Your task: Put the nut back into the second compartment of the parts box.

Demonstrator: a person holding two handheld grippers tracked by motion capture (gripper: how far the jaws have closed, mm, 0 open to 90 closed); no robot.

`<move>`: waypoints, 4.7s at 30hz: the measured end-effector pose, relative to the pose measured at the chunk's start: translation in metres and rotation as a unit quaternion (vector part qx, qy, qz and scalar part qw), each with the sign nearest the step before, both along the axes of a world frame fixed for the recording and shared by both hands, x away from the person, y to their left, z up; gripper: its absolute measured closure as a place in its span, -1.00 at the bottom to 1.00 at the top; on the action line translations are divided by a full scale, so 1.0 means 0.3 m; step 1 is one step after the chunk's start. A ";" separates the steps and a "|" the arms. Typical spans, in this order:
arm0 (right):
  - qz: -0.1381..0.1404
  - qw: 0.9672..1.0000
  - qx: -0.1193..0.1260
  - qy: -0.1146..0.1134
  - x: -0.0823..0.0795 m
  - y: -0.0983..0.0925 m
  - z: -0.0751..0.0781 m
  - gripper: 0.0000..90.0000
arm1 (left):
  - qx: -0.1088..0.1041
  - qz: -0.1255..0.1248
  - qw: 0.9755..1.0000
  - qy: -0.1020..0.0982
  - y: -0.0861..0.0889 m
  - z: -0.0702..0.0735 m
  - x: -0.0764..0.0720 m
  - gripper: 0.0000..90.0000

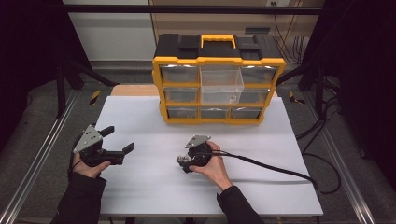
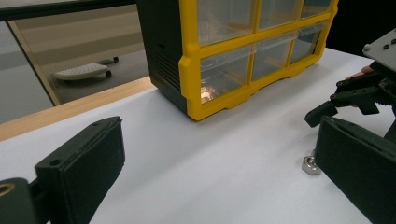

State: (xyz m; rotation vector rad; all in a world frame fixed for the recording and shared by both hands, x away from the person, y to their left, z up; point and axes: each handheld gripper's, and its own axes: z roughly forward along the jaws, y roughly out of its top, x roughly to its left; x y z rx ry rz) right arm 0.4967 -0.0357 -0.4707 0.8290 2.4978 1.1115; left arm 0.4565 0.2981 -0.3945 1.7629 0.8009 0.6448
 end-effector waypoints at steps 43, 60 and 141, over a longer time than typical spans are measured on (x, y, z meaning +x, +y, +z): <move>0.027 0.999 -0.011 0.026 -0.006 0.005 -0.027 0.48 | -0.001 -0.001 1.000 0.001 0.002 -0.002 0.002 -0.98; 0.030 0.999 -0.016 0.031 -0.008 0.001 -0.021 0.56 | -0.003 0.000 1.000 0.000 0.003 -0.001 0.002 -0.97; 0.001 0.990 0.110 -0.084 -0.032 -0.314 0.523 0.56 | 0.003 -0.004 1.000 0.008 -0.019 -0.023 0.008 -0.99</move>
